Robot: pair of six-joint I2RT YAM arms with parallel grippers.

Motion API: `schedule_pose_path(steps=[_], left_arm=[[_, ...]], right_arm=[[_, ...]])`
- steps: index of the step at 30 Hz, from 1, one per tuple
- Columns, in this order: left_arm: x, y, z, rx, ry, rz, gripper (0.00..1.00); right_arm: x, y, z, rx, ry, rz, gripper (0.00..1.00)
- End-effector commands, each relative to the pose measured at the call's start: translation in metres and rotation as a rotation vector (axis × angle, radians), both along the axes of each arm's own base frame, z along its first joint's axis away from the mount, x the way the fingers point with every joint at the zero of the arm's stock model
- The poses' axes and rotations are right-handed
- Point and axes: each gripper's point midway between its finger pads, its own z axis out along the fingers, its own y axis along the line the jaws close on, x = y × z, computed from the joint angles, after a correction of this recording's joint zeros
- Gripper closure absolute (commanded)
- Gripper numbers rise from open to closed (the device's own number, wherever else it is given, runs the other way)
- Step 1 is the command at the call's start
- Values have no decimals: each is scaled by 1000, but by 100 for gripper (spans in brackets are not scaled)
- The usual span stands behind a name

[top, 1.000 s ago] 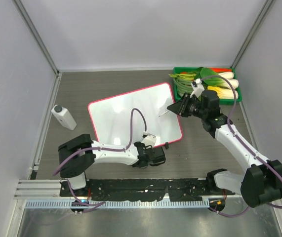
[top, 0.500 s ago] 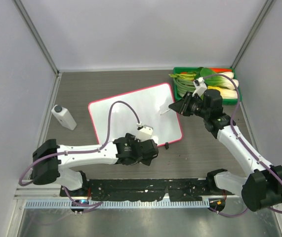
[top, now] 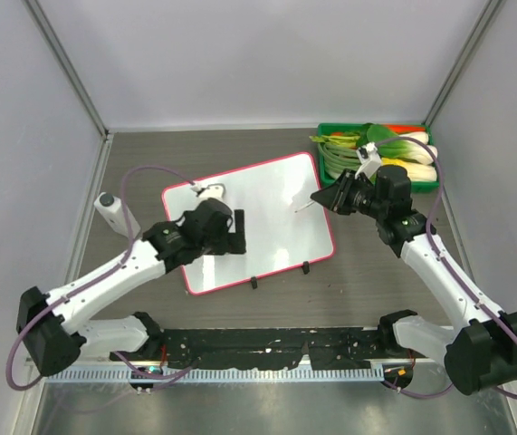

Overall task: Write a sentence on the whiteboard
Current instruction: Move the whiteboard to the center of the board.

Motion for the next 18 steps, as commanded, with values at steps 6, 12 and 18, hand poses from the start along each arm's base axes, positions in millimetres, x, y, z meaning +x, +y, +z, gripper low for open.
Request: schedule_pose_path(steps=[6, 12, 18], left_arm=[[9, 106, 19, -28, 14, 313, 2], [3, 145, 7, -96, 84, 476, 4], [6, 133, -15, -268, 166, 446, 5]], right_arm=[[-3, 0, 45, 30, -122, 19, 99], [-5, 2, 46, 39, -124, 25, 98], [-8, 10, 54, 90, -122, 70, 99]])
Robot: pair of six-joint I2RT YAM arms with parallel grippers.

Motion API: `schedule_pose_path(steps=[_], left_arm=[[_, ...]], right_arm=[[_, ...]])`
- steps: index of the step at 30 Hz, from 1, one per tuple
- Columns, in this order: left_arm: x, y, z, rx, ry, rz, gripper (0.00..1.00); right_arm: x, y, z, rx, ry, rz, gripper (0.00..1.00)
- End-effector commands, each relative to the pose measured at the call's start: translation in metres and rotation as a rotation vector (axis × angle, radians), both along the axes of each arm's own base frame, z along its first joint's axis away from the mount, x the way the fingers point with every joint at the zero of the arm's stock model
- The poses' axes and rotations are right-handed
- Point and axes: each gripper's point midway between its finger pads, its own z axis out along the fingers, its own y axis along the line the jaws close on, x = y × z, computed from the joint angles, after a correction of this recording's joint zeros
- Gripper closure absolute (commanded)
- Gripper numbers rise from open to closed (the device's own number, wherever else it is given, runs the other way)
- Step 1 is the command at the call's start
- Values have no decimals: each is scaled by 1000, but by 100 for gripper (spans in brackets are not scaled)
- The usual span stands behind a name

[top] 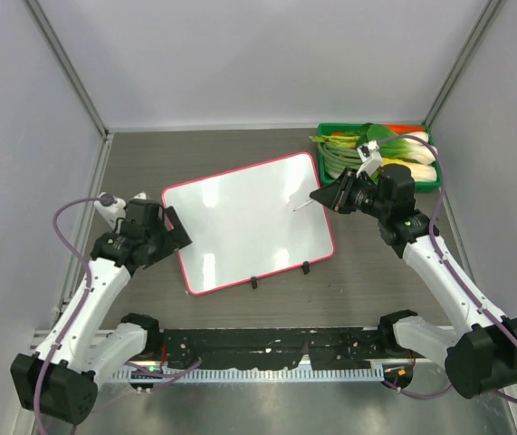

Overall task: Write a sentence on the whiteboard
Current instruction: Move the whiteboard to the center of the board.

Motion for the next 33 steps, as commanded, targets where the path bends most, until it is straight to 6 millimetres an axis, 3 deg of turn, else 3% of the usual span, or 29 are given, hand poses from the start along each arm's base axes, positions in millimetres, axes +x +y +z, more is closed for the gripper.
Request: schedule_pose_path(steps=[1, 11, 21, 25, 33], left_arm=[[-2, -26, -13, -206, 24, -77, 4], [12, -40, -34, -290, -34, -109, 11], [31, -28, -36, -204, -117, -110, 16], [41, -34, -37, -222, -179, -141, 18], [47, -42, -52, -265, -253, -169, 36]], right_arm=[[-2, 7, 39, 64, -98, 43, 98], [-2, 7, 33, 62, -93, 43, 99], [-2, 4, 37, 66, -107, 35, 99], [-3, 8, 43, 99, -121, 49, 99], [-4, 9, 41, 102, -117, 61, 99]])
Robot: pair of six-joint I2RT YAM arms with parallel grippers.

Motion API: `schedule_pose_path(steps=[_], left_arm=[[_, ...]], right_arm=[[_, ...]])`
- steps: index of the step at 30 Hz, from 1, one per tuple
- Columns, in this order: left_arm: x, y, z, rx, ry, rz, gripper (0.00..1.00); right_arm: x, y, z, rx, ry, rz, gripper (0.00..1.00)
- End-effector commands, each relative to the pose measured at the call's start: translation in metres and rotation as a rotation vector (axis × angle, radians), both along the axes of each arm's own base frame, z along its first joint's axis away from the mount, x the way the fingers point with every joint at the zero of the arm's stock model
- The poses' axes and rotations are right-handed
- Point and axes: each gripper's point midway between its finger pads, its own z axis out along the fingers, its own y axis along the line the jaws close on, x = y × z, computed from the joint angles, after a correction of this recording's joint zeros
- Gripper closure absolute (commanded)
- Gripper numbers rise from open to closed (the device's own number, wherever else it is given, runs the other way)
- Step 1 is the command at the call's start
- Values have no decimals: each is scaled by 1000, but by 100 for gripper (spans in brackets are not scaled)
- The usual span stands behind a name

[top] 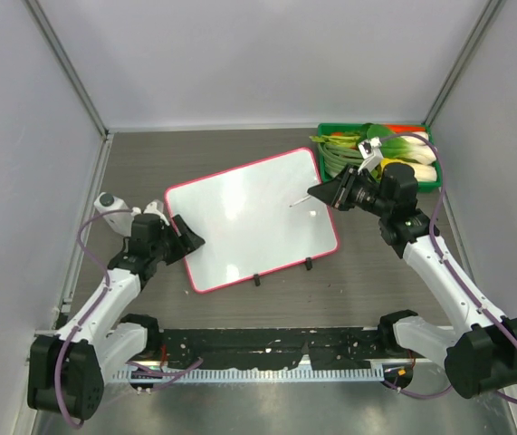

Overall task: Write a sentence on the whiteboard
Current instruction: Move the whiteboard to the center of the board.

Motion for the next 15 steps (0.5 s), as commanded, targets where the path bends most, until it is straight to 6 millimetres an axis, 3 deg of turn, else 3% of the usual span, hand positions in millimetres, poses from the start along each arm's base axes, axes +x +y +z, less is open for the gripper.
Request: schedule_pose_path(steps=[1, 4, 13, 15], left_arm=[[20, -10, 15, -42, -155, -37, 37], [20, -11, 16, -36, -181, -61, 43], [19, -20, 9, -19, -201, -168, 99], [19, -24, 12, -29, -214, -193, 100]], right_arm=[[-3, 1, 23, 32, -80, 14, 98], [-3, 0, 23, 31, -83, 11, 99], [-1, 1, 20, 25, -78, 8, 99], [0, 0, 20, 25, -75, 4, 99]])
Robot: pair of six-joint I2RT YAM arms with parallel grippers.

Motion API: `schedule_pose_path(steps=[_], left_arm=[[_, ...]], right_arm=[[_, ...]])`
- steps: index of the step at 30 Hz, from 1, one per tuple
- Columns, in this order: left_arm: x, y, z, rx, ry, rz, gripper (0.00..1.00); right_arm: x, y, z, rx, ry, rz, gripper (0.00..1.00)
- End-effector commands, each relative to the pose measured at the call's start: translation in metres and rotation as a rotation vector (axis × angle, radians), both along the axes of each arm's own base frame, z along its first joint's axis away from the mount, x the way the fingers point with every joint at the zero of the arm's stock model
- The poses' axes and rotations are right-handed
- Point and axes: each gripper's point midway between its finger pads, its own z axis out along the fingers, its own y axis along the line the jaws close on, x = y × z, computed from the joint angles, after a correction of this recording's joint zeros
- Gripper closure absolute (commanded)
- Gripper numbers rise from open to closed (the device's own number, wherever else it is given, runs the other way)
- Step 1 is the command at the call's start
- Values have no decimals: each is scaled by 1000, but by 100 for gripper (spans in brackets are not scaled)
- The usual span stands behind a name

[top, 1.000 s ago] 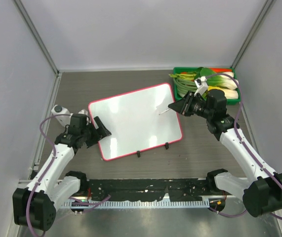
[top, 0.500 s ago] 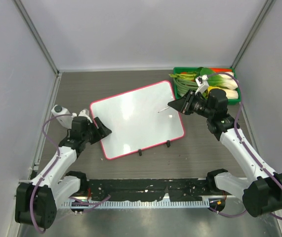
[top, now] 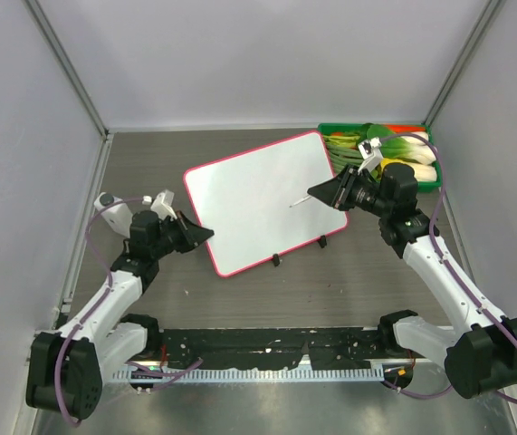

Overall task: Write a sentence on the whiteboard
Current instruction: Move the whiteboard to the center of the board.

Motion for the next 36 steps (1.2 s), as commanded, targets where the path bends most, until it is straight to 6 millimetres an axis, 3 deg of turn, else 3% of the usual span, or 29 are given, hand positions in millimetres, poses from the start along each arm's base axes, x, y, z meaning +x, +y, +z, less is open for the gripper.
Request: schedule_pose_path(steps=[1, 15, 21, 32, 36], left_arm=[[3, 16, -27, 129, 10, 13, 100], [11, -16, -32, 58, 4, -172, 100], [26, -27, -38, 111, 23, -202, 100], [37, -35, -46, 193, 60, -219, 100], [38, -30, -49, 217, 83, -184, 86]], right_arm=[[1, -1, 20, 20, -80, 1, 99], [0, -1, 21, 18, -85, -3, 99], [1, -4, 19, 15, -80, -12, 99], [1, -4, 14, 8, -71, -14, 99], [0, -6, 18, 9, -82, -19, 99]])
